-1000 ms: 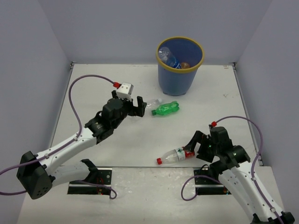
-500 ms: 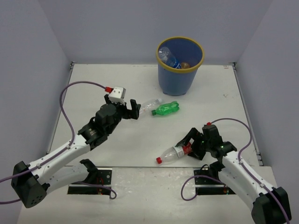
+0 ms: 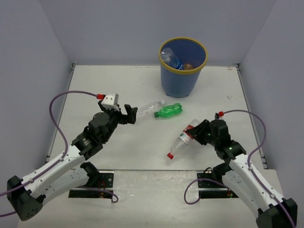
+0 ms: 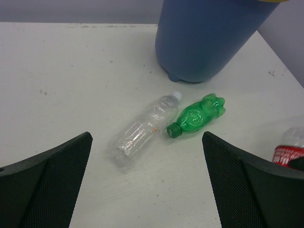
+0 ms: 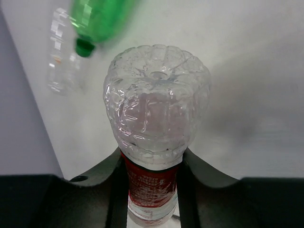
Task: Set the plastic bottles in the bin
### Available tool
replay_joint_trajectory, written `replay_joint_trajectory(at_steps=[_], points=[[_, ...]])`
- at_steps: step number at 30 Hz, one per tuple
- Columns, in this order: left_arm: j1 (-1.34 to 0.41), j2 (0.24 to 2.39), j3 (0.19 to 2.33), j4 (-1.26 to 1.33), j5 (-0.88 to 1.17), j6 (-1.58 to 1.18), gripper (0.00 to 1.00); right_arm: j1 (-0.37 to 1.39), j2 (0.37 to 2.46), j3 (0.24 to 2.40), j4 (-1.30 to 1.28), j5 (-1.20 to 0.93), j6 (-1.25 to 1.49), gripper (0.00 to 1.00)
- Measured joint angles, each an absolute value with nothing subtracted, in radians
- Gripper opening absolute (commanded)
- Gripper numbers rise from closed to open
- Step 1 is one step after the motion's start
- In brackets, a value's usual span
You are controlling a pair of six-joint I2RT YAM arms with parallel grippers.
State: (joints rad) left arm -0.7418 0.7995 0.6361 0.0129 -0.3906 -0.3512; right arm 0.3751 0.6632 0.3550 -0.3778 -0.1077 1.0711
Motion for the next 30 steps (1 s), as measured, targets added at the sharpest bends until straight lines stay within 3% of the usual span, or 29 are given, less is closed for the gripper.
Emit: replay_joint_trajectory(at_steps=[5, 11, 16, 21, 23, 25, 27, 30], points=[[-0.742, 0.786, 0.619, 0.013, -0.411, -0.357, 1.0, 0.376, 0.639, 0.683, -0.366, 0.028, 0.945, 0.14], [-0.742, 0.767, 0.613, 0.013, -0.417, -0.358, 1.0, 0.376, 0.759, 1.087, -0.265, 0.169, 0.748, 0.19], [-0.742, 0.743, 0.607, 0.014, -0.42, -0.358, 1.0, 0.376, 1.01, 1.38, -0.13, 0.287, 0.508, 0.21], [-0.742, 0.734, 0.606, 0.014, -0.426, -0.357, 1.0, 0.376, 1.351, 1.661, 0.002, 0.383, 0.231, 0.3], [-0.742, 0.731, 0.602, 0.015, -0.431, -0.357, 1.0, 0.375, 1.499, 1.769, 0.033, 0.422, 0.136, 0.38], [-0.742, 0.729, 0.597, 0.016, -0.435, -0.357, 1.0, 0.375, 1.626, 1.849, 0.04, 0.453, 0.064, 0.63], [-0.742, 0.728, 0.593, 0.016, -0.436, -0.357, 1.0, 0.374, 1.726, 1.894, 0.025, 0.477, 0.028, 0.81], [-0.742, 0.728, 0.591, 0.016, -0.436, -0.357, 1.0, 0.375, 1.82, 1.907, -0.014, 0.485, -0.013, 0.98]])
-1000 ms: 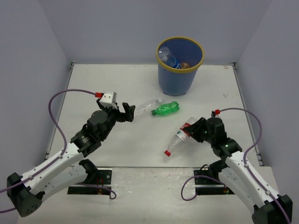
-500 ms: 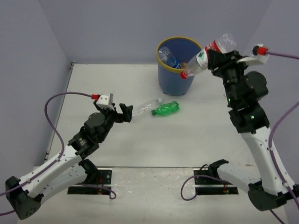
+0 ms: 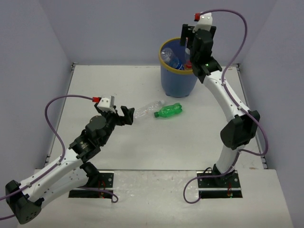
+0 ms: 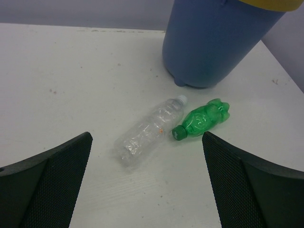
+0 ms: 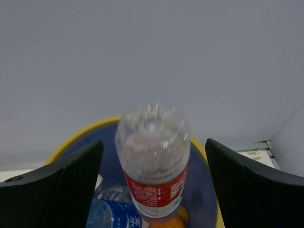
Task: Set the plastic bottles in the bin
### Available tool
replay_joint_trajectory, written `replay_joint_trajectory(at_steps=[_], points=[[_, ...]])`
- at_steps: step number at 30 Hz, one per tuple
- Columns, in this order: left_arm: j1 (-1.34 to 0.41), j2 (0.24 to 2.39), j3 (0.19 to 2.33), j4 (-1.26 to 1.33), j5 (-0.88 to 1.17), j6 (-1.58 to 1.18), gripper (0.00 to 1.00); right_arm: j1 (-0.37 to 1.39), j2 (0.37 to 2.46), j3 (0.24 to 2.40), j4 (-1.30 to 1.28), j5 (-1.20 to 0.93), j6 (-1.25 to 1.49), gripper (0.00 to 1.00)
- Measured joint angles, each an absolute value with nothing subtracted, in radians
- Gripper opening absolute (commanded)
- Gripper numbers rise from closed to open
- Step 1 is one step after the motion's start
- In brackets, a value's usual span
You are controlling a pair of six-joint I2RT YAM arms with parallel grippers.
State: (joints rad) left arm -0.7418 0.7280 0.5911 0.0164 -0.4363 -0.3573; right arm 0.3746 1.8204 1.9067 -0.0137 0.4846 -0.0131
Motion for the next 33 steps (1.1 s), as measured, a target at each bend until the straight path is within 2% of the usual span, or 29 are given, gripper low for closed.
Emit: replay_joint_trajectory(at_steps=[6, 11, 18, 24, 28, 33], points=[[-0.742, 0.729, 0.591, 0.017, -0.446, -0.358, 1.0, 0.375, 1.844, 1.88, -0.063, 0.471, -0.035, 0.99], [-0.742, 0.735, 0.591, 0.017, -0.451, -0.358, 1.0, 0.376, 1.763, 1.873, -0.155, 0.353, -0.057, 0.99], [-0.742, 0.737, 0.591, 0.016, -0.466, -0.361, 1.0, 0.445, 1.484, 1.739, -0.327, -0.095, -0.314, 0.99], [-0.742, 0.747, 0.6, -0.025, -0.52, -0.406, 1.0, 0.552, 1.25, 1.45, -0.463, -0.425, -0.695, 0.99], [-0.741, 0.79, 0.629, -0.091, -0.577, -0.46, 1.0, 0.566, 1.304, 1.409, -0.549, -0.498, -0.821, 0.99], [-0.728, 0.822, 0.654, -0.166, -0.639, -0.527, 1.0, 0.621, 1.515, 1.489, -0.669, -0.472, -0.925, 0.99]])
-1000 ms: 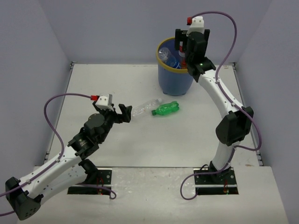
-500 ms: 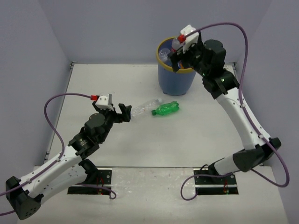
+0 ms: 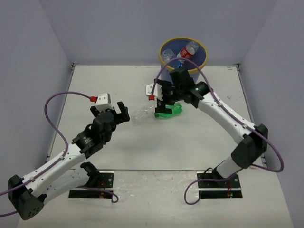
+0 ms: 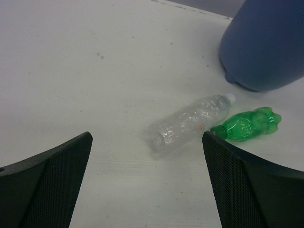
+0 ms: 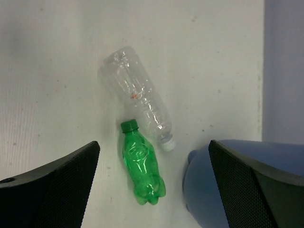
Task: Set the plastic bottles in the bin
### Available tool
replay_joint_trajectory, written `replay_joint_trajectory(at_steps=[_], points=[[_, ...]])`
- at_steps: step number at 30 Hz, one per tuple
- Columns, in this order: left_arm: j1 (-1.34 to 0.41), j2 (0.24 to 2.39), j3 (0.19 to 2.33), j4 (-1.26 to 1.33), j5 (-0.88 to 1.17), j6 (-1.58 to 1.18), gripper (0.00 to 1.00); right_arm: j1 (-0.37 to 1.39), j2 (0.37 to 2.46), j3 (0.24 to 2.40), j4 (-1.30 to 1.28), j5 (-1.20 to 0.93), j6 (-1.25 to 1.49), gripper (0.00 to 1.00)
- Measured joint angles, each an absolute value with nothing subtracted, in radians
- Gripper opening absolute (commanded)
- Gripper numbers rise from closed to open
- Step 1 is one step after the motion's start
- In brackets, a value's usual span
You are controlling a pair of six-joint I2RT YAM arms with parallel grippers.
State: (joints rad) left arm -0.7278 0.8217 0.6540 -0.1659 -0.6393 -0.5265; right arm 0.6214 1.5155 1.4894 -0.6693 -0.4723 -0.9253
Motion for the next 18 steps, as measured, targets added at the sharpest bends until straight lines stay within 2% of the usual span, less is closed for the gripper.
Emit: replay_joint_trajectory(at_steps=[4, 11, 18], points=[[-0.701, 0.821, 0.656, -0.219, -0.691, -0.575, 1.0, 0.661, 1.716, 1.576, -0.726, -0.423, -0.989, 0.99], [-0.665, 0.822, 0.657, -0.258, -0.716, -0.613, 1.0, 0.677, 2.097, 1.852, -0.835, -0.394, -1.017, 0.99], [-0.662, 0.822, 0.657, -0.255, -0.718, -0.61, 1.0, 0.683, 2.296, 1.994, -0.906, -0.401, -1.015, 0.98]])
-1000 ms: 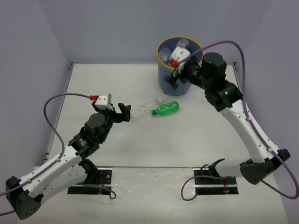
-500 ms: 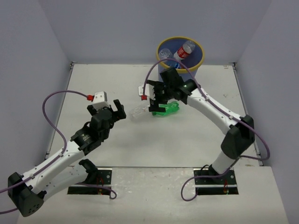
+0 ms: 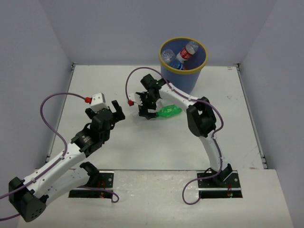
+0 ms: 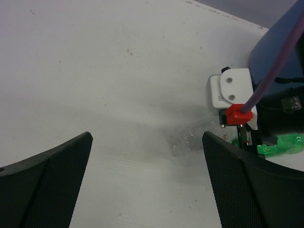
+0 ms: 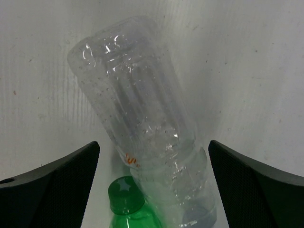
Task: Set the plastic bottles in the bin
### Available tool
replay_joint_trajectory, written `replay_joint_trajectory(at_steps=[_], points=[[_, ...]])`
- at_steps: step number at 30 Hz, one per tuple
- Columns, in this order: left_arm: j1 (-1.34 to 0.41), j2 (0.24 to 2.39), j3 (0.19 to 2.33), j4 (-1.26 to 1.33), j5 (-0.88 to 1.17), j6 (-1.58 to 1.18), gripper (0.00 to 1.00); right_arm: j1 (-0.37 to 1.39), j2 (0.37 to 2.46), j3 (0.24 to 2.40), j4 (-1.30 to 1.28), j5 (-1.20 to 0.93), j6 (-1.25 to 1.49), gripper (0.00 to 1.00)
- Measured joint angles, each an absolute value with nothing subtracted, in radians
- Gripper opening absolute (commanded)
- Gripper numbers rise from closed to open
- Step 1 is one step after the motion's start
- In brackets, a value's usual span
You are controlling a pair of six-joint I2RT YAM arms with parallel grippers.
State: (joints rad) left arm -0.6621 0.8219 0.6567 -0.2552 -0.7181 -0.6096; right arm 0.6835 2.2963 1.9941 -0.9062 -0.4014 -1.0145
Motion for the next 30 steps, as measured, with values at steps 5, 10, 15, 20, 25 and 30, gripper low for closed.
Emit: replay_joint_trajectory(at_steps=[5, 10, 15, 20, 25, 30], points=[[-0.662, 0.822, 0.657, -0.25, -0.717, -0.609, 1.0, 0.69, 2.385, 2.047, -0.921, -0.406, -0.99, 0.79], [-0.661, 0.83, 0.657, -0.248, -0.706, -0.606, 1.0, 0.696, 2.4, 2.049, -0.891, -0.402, -0.954, 0.4], [-0.661, 0.836, 0.656, -0.248, -0.689, -0.602, 1.0, 0.7, 2.397, 2.059, -0.824, -0.405, -0.923, 0.34], [-0.661, 0.825, 0.653, -0.241, -0.68, -0.598, 1.0, 0.703, 2.385, 2.058, -0.723, -0.406, -0.865, 0.3], [-0.661, 0.774, 0.628, -0.229, -0.668, -0.596, 1.0, 0.703, 2.267, 2.047, -0.56, -0.408, -0.738, 0.28], [-0.661, 0.748, 0.62, -0.211, -0.655, -0.585, 1.0, 0.702, 2.005, 2.011, -0.33, -0.431, -0.545, 0.28]])
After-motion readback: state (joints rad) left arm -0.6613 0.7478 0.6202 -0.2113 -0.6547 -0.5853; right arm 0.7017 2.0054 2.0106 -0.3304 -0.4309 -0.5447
